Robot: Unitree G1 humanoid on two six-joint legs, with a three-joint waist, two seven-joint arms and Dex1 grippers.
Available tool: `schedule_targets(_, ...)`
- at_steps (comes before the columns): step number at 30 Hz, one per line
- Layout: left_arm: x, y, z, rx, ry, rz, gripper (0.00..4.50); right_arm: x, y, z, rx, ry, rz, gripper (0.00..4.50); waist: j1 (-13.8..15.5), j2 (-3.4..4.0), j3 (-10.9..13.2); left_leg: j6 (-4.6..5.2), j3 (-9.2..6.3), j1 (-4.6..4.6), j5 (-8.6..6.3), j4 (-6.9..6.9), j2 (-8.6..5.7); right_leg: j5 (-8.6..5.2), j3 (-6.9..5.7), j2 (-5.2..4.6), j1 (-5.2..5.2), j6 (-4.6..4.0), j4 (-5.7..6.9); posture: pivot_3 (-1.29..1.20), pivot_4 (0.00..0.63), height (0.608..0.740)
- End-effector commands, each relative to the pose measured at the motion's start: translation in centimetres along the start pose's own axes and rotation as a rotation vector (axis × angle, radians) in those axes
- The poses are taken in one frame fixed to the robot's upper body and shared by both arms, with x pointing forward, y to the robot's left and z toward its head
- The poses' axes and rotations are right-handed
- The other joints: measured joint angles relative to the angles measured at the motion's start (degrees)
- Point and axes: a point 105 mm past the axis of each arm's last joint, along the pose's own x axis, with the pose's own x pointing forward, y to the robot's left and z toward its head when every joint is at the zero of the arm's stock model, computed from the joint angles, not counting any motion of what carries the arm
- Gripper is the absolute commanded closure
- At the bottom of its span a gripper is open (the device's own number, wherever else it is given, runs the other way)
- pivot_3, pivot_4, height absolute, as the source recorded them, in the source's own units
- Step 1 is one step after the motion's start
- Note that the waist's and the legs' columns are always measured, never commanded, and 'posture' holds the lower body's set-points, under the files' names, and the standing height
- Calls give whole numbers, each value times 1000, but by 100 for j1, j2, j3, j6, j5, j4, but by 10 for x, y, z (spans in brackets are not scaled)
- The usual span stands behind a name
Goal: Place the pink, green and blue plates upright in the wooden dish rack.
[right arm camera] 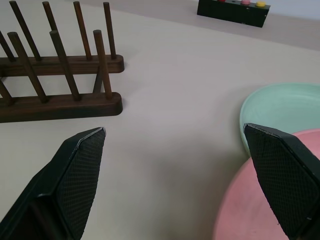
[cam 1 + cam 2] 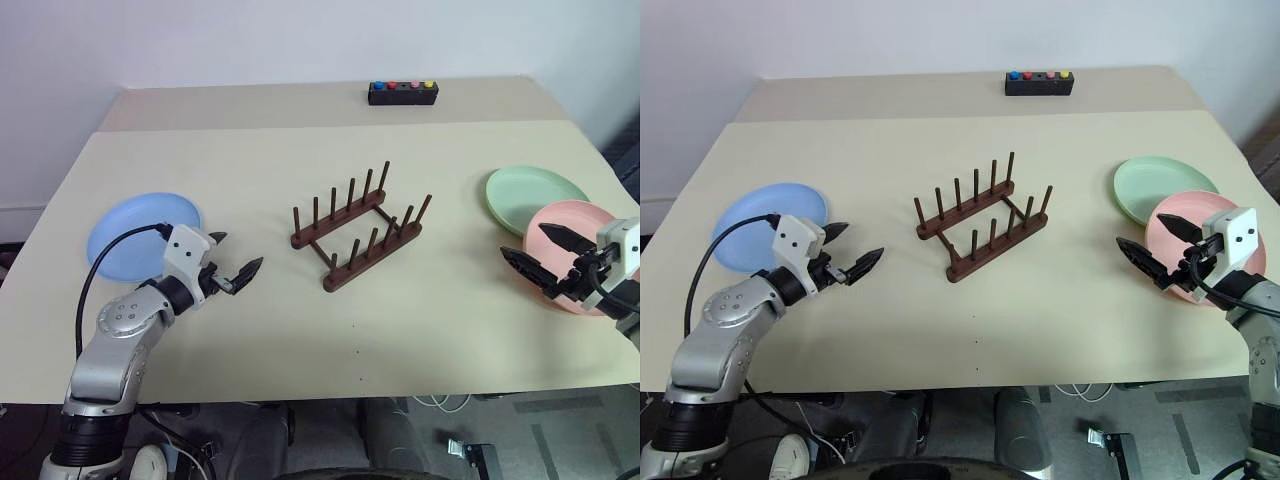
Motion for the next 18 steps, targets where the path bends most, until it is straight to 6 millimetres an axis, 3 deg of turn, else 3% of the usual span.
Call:
schedule_targets(1,-3,2,19,43,-46,-13,26,-3,0,17,-41,-38,2,0,0,0,0,0,0,0,0,0,0,0,0,0,0,0,0,0,150,740)
schedule_targets(11,10,-10,23,36,-75,-73,26,-12,-6,11,-68,19,-43,0,14,1,0,0,1,-1,0,0,0,0,0,0,1,0,-1,0,150,740)
schedule_targets(18,7,-22,16,36,-43,-143,26,-14,2,9,-79,36,-23,0,-13,0,0,0,1,0,0,-1,0,0,0,0,0,0,-1,0,150,740)
